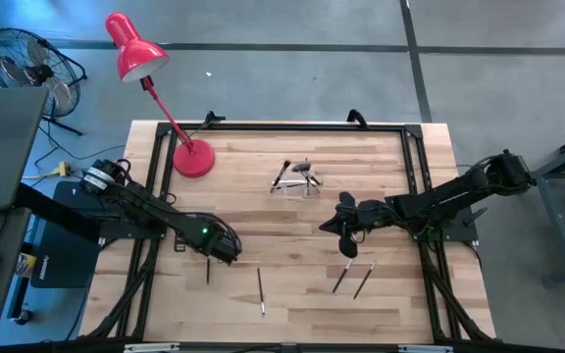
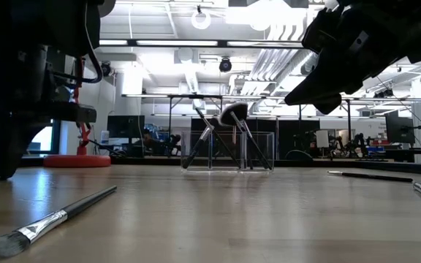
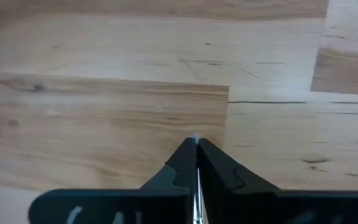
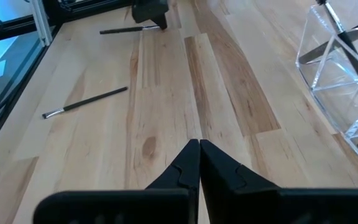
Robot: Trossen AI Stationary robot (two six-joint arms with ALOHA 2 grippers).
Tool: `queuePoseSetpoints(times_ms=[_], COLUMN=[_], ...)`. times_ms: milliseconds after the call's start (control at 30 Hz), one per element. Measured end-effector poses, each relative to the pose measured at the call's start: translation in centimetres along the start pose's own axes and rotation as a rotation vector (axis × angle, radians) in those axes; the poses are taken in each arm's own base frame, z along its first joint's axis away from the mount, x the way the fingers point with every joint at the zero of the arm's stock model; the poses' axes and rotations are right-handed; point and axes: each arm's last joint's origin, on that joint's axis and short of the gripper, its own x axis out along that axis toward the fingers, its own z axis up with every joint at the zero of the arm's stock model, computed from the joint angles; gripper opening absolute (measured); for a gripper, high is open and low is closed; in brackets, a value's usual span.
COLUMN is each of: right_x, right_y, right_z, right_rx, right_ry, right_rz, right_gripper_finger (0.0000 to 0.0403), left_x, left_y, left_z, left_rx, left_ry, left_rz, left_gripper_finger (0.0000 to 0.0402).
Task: Pick & Place Makeup Supplies
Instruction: Put the makeup brush into the transparent organizer
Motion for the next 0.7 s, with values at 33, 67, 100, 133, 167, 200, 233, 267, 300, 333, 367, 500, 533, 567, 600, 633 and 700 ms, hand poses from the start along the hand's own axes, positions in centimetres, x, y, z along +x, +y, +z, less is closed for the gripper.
queuePoseSetpoints(times_ms=[33, 67, 100, 133, 167, 200, 233, 267, 300, 333, 367, 500, 533, 567, 600, 633, 700], right_x=[0.0, 0.0, 0.0, 0.0, 0.0, 0.0, 0.0, 0.0, 0.0, 0.0, 0.0, 0.0, 0.0, 0.0, 0.0, 0.0, 0.0], right_y=[0.0, 0.0, 0.0, 0.0, 0.0, 0.0, 0.0, 0.0, 0.0, 0.0, 0.0, 0.0, 0.0, 0.0, 0.0, 0.0, 0.0], right_z=[0.0, 0.0, 0.0, 0.0, 0.0, 0.0, 0.0, 0.0, 0.0, 0.0, 0.0, 0.0, 0.0, 0.0, 0.0, 0.0, 0.0], right_rx=[0.000, 0.000, 0.000, -0.002, -0.005, -0.006, -0.006, -0.006, -0.005, -0.005, -0.005, -0.005, -0.004, -0.004, -0.004, -0.004, -0.003], right_ry=[0.000, 0.000, 0.000, 0.000, 0.000, -0.001, 0.000, -0.001, -0.001, -0.001, -0.001, -0.002, -0.002, -0.002, -0.002, -0.003, -0.004], right_rz=[0.000, 0.000, -0.001, -0.001, -0.001, -0.002, -0.002, -0.002, -0.003, -0.003, -0.003, -0.003, -0.002, -0.003, -0.003, -0.002, -0.002], right_gripper_finger=[0.0004, 0.0003, 0.0002, 0.0001, 0.0002, 0.0002, 0.0003, 0.0004, 0.0005, 0.0004, 0.0003, 0.0002, 0.0003, 0.0004, 0.0005, 0.0006, 0.0006], left_x=[0.0, 0.0, 0.0, 0.0, -0.1, -0.2, -0.3, -0.4, -0.6, -0.7, -0.9, -1.7, -2.0, -2.2, -2.5, -2.8, -3.5], left_y=[0.0, -0.1, -0.2, -0.2, -0.3, -0.3, -0.3, -0.4, -0.5, -0.6, -0.8, -1.4, -1.6, -1.7, -1.9, -2.0, -2.4], left_z=[0.0, 0.0, 0.0, 0.0, 0.1, 0.1, 0.2, 0.2, 0.2, 0.2, 0.2, 0.3, 0.3, 0.3, 0.4, 0.4, 0.5], left_rx=[0.013, 0.016, 0.016, 0.016, 0.015, 0.014, 0.012, 0.011, 0.011, 0.010, 0.008, 0.036, 0.048, 0.054, 0.064, 0.071, 0.109], left_ry=[-0.004, -0.008, -0.016, -0.025, -0.039, -0.055, -0.067, -0.079, -0.094, -0.108, -0.123, -0.190, -0.210, -0.235, -0.267, -0.306, -0.388], left_rz=[-0.006, -0.015, -0.025, -0.035, -0.050, -0.067, -0.080, -0.089, -0.098, -0.112, -0.127, -0.179, -0.196, -0.214, -0.228, -0.245, -0.281], left_gripper_finger=[0.0004, 0.0003, 0.0003, 0.0003, 0.0002, 0.0001, 0.0001, 0.0001, 0.0001, 0.0001, 0.0000, 0.0000, 0.0000, 0.0000, 0.0000, 0.0000, 0.0000])
